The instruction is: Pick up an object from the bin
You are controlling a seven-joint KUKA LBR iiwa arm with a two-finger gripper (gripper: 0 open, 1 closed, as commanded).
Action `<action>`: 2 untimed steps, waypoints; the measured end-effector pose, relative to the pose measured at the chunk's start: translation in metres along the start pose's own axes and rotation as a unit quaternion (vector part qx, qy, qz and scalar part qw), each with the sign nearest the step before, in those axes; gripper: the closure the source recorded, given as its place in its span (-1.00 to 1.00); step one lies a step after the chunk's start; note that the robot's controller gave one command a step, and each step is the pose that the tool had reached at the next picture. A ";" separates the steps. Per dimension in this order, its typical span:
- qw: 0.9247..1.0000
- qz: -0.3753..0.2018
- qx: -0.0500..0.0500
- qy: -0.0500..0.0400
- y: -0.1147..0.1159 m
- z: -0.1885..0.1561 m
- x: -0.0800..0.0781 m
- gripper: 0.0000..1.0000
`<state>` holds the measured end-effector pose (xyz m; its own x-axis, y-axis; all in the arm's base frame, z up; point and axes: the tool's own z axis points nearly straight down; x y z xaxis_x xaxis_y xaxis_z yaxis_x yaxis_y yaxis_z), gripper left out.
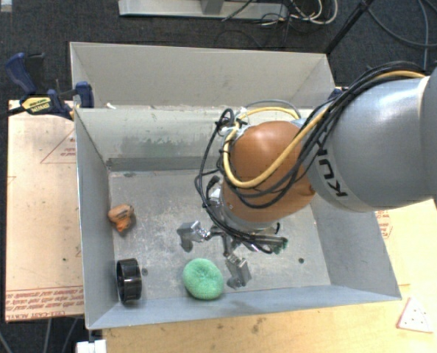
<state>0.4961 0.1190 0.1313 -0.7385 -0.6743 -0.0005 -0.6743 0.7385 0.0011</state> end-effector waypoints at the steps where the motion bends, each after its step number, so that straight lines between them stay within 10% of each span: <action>1: 1.000 -0.024 0.001 -0.003 0.007 0.059 0.000 -1.00; 2: 0.980 -0.201 0.000 0.000 0.029 0.062 -0.003 1.00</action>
Offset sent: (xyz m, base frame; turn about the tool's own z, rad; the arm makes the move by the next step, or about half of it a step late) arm -0.0165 0.0222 -0.0613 -0.4074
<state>0.4794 0.1425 0.0695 -0.4134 -0.9106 -0.0018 -0.9106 0.4134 0.0016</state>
